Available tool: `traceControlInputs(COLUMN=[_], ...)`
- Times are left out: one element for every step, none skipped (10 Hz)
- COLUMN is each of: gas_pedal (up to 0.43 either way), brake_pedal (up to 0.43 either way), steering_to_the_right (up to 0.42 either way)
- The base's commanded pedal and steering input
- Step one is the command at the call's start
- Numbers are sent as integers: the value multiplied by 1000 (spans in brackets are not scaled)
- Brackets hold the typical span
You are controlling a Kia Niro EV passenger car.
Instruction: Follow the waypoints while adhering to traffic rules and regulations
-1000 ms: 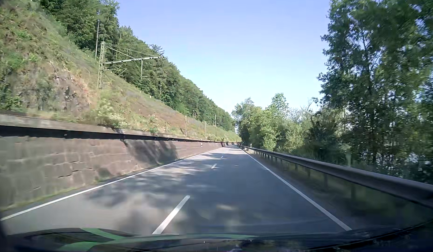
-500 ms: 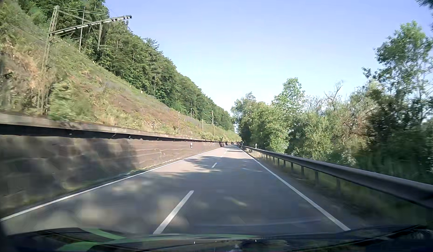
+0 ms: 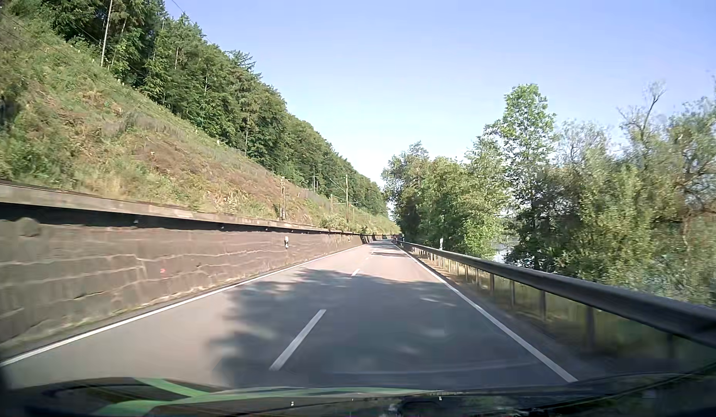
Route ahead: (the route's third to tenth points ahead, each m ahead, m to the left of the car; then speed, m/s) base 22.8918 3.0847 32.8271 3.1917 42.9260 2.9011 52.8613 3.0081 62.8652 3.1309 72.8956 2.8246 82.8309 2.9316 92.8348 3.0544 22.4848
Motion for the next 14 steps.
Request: traceControlInputs(gas_pedal=[248, 240, 240, 240, 240, 248, 248, 248, 248, 248, 248, 248, 248, 248], brake_pedal=[0, 0, 0, 0, 0, 0, 0, 0, 0, 0, 0, 0, 0, 0], steering_to_the_right=[-2, -2, -2, -2, -2, -2, -2, -2, -2, -2, -2, -2, -2, -2])
